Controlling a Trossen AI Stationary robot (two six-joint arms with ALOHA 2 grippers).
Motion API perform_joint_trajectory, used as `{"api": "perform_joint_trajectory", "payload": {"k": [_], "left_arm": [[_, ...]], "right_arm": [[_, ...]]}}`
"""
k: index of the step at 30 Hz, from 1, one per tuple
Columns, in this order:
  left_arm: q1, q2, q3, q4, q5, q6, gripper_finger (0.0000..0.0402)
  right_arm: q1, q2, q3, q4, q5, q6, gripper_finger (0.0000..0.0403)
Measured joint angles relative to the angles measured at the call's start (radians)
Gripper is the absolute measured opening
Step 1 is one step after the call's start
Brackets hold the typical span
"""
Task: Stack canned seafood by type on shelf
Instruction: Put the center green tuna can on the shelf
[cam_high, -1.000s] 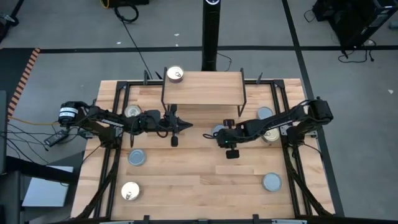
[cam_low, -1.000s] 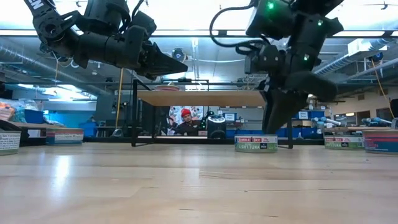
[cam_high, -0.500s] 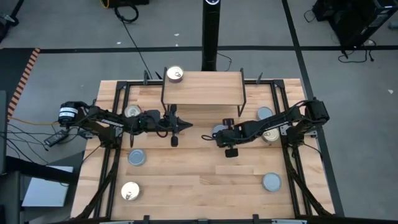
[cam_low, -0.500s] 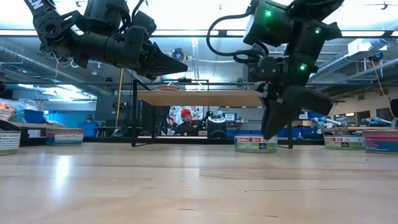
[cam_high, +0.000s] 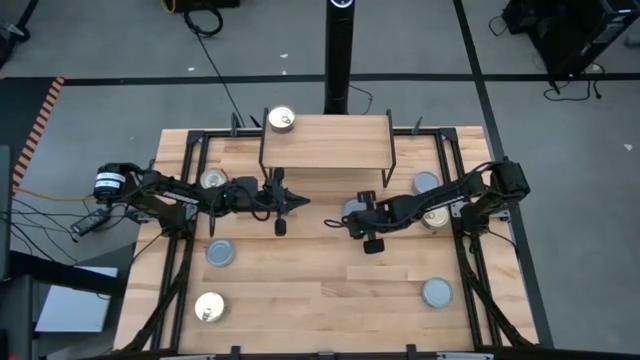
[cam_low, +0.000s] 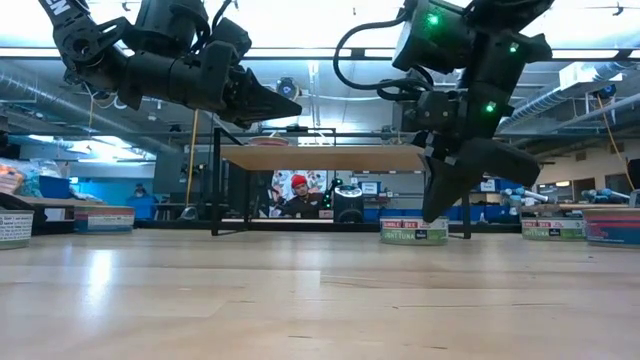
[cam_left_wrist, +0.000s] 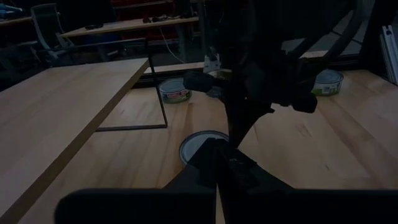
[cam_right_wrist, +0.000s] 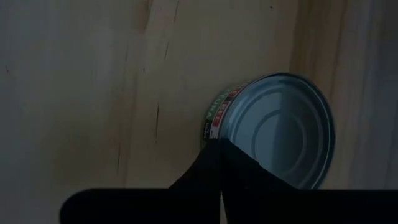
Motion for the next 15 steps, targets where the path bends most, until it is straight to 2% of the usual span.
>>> {"api": "perform_joint_trajectory", "payload": {"k": [15], "left_arm": [[-0.005, 0.0, 0.0, -0.04, 0.022, 0.013, 0.0008]], "right_arm": [[0.021, 0.001, 0.155, -0.124, 0.028, 0.0, 0.0001]]}}
